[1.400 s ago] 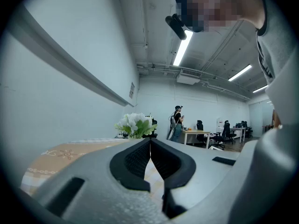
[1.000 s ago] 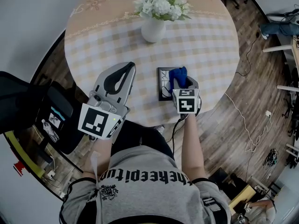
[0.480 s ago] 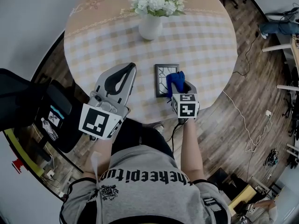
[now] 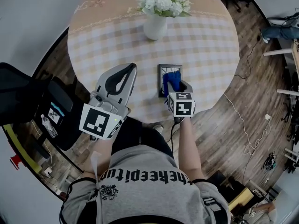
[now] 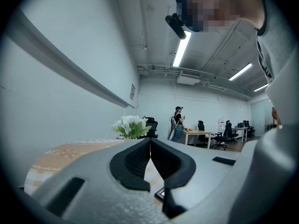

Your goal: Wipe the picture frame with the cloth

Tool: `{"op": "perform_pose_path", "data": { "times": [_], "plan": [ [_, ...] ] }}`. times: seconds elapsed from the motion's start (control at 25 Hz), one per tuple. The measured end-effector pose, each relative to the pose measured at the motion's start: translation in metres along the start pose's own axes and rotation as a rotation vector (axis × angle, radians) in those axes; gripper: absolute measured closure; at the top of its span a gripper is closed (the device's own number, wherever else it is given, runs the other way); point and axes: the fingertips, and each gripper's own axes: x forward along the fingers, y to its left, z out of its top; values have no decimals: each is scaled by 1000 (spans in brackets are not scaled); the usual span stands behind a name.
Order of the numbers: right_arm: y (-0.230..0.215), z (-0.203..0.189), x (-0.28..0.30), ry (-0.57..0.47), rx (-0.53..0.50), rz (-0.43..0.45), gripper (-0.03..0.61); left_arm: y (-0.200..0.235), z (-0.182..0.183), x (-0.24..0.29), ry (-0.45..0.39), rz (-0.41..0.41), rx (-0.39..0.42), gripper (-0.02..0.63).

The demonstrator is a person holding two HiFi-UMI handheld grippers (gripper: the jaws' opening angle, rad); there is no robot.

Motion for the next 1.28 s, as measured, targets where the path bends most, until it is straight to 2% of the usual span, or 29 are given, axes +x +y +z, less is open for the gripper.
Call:
{"op": "perform_pose_path", "data": {
  "times": [0.28, 1.12, 1.28],
  "plan": [
    [37, 12, 6, -15, 12, 93, 437, 8, 2, -6, -2, 11, 4, 597],
    [49, -9, -12, -5, -52, 101, 437, -13, 6, -12, -10, 6, 7, 597],
    [35, -14, -14, -13, -71, 55, 437, -18, 7, -15, -13, 16, 12, 597]
  ]
}}
